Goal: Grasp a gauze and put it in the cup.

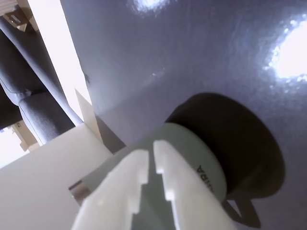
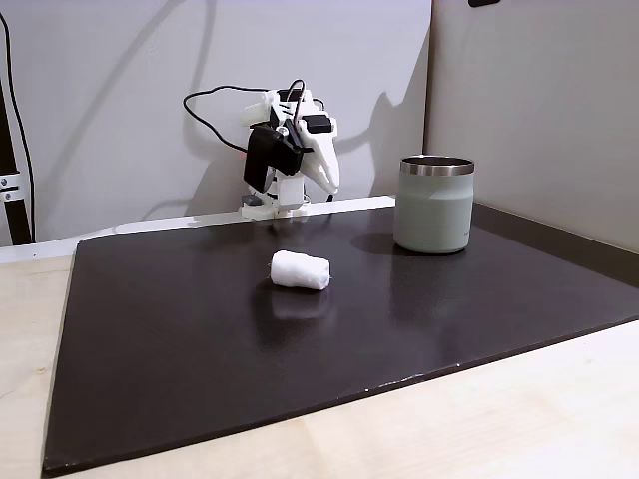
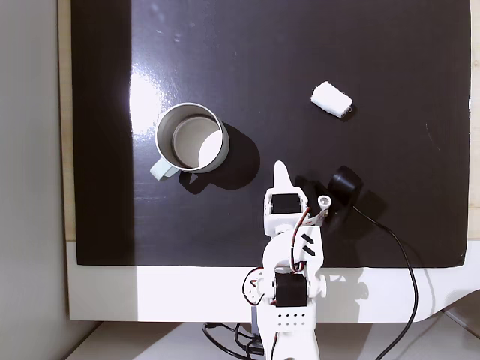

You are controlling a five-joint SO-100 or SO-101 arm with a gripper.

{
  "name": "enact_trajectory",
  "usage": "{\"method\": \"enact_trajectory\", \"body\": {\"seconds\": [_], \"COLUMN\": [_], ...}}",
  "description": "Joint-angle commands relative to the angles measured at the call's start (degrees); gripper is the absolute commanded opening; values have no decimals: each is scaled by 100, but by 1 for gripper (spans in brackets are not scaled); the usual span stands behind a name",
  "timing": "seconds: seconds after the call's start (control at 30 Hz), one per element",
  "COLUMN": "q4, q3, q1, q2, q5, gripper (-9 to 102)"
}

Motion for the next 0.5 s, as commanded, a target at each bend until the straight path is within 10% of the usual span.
{"method": "enact_trajectory", "body": {"seconds": [0.0, 0.47], "q4": [0, 264], "q3": [-44, -387], "q1": [0, 448], "q2": [79, 79], "q5": [18, 211], "gripper": [0, 0]}}
